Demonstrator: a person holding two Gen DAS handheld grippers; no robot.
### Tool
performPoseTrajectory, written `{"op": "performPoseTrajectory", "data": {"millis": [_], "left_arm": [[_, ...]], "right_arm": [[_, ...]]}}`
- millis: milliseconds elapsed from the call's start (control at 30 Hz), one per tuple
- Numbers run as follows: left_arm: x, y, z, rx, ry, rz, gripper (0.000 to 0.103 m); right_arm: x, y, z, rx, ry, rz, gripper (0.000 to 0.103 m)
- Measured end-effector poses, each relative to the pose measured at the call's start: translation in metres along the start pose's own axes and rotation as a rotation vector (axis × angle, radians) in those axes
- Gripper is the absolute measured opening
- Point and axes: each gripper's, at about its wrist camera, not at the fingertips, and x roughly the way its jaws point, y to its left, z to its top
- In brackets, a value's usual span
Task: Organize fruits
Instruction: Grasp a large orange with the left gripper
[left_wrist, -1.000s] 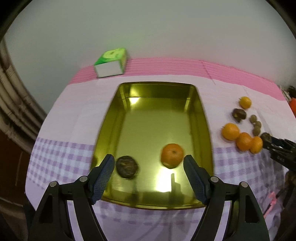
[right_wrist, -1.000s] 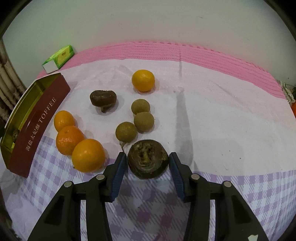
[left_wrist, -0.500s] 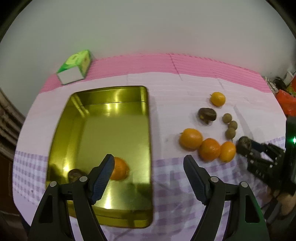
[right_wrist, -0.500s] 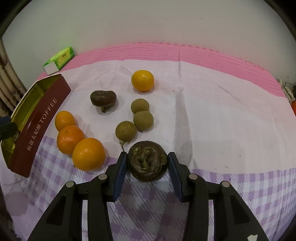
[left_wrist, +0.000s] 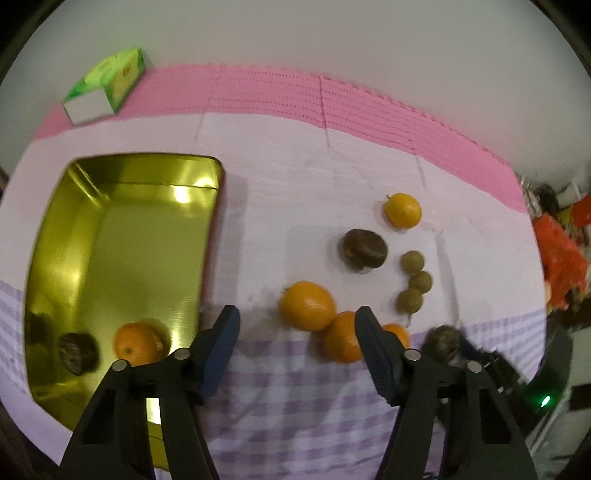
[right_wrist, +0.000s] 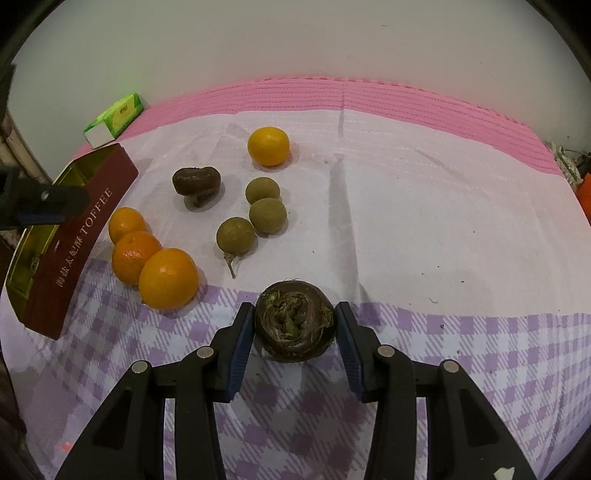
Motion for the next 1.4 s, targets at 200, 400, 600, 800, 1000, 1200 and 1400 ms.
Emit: {"op": "performPoseTrajectory", "data": {"millis": [200,400,600,800,1000,1200,1400], "left_arm": [[0.02,-0.004,0.009,-0.076,0.067,-0.033,0.054],[0.034,0.0,0.01,-0.129,0.096,-0.032,0.051],[0.041,-0.001,0.012,-0.136,0.095,-0.02,0.049],[0.047,0.003,0.013,-0.145,0.102,-0.02,0.04],[0.044,0.004,0.013,-0.123,0.085,-0.014,0.04],[0.028,0.003,0.01,-0.095,0.046,-0.015,0.04],[0.003,0.002,0.008,-0.057,-0.002,-0.013,0.04]], "right_arm": [[0.0,-0.002,0.0,0.014,0.003,0.01,0.042],[0.0,-0.003,0.001,0.022,0.004,0.02,0.042],[0.0,-0.003,0.002,0.024,0.004,0.021,0.042],[0.0,-0.004,0.002,0.027,0.005,0.022,0.042],[0.0,-0.003,0.001,0.029,0.004,0.023,0.042],[-0.001,-0.001,0.002,0.021,0.004,0.016,0.042],[-0.001,0.0,0.002,0.015,0.003,0.01,0.042]]}}
